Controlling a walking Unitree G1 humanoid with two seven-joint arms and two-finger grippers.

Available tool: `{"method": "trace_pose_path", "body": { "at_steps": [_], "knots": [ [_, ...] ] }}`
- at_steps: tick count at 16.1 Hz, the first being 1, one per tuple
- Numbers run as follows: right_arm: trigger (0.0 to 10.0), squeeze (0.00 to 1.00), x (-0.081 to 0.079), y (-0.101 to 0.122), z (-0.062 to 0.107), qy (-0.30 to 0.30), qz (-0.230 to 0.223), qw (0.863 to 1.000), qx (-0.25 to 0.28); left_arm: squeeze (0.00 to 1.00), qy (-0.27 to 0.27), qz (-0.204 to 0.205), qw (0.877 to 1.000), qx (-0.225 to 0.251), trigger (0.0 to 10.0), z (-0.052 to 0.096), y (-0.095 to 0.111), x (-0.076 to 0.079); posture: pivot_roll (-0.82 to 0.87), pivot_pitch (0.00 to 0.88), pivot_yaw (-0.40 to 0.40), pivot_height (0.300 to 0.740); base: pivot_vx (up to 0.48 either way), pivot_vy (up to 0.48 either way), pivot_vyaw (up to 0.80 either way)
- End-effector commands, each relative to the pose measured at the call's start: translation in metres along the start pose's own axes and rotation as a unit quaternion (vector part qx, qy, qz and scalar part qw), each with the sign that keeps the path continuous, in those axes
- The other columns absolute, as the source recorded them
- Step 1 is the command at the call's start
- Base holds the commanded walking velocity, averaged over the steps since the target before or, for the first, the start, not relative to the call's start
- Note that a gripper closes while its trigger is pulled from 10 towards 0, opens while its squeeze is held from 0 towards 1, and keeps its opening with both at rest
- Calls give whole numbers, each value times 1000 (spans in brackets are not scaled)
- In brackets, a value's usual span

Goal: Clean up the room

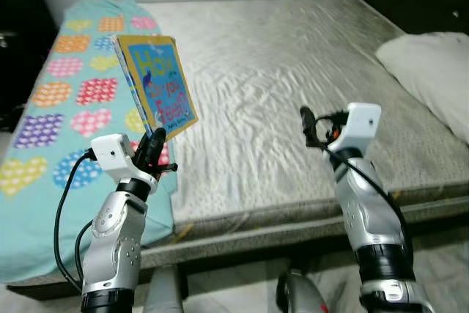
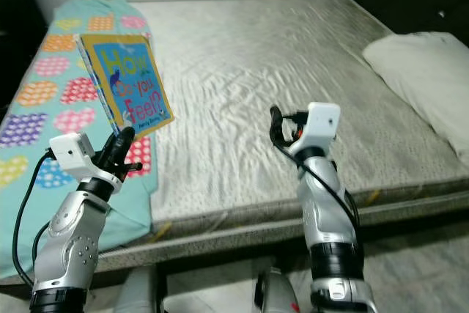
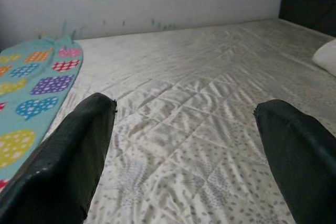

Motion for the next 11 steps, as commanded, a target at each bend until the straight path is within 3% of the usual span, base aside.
{"method": "trace_pose_path", "body": {
  "at_steps": [1,4,7,11],
  "knots": [
    [10000,0,-4,5,2,8,-1,1000,8,0,-9,-12,1000,27,0,-1,13,7,-54,0,-6,708,0,0,0],
    [10000,0,-1,1,4,3,3,1000,7,0,-18,-19,999,20,0,-3,10,12,-50,0,3,740,0,0,0],
    [10000,0,1,-1,6,-4,4,1000,8,0,-25,-33,999,9,0,-3,3,12,-62,0,17,740,0,0,0],
    [10000,0,10,-8,16,-22,6,1000,0,0,-20,-58,998,-6,0,7,-1,2,-46,0,29,740,0,0,0]
  ]
}}
Point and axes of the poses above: a point about 5 cm out from each wrist's last joint towards the gripper, its own z axis pointing back from the gripper into the wrist, its own y axis along the axis of the wrist's last joint, x = y × z, the point moved 6 cm from there along -z, pointing out of the wrist towards the gripper, and after that the axes turned 7 degrees about -z, right-handed, at the moved point
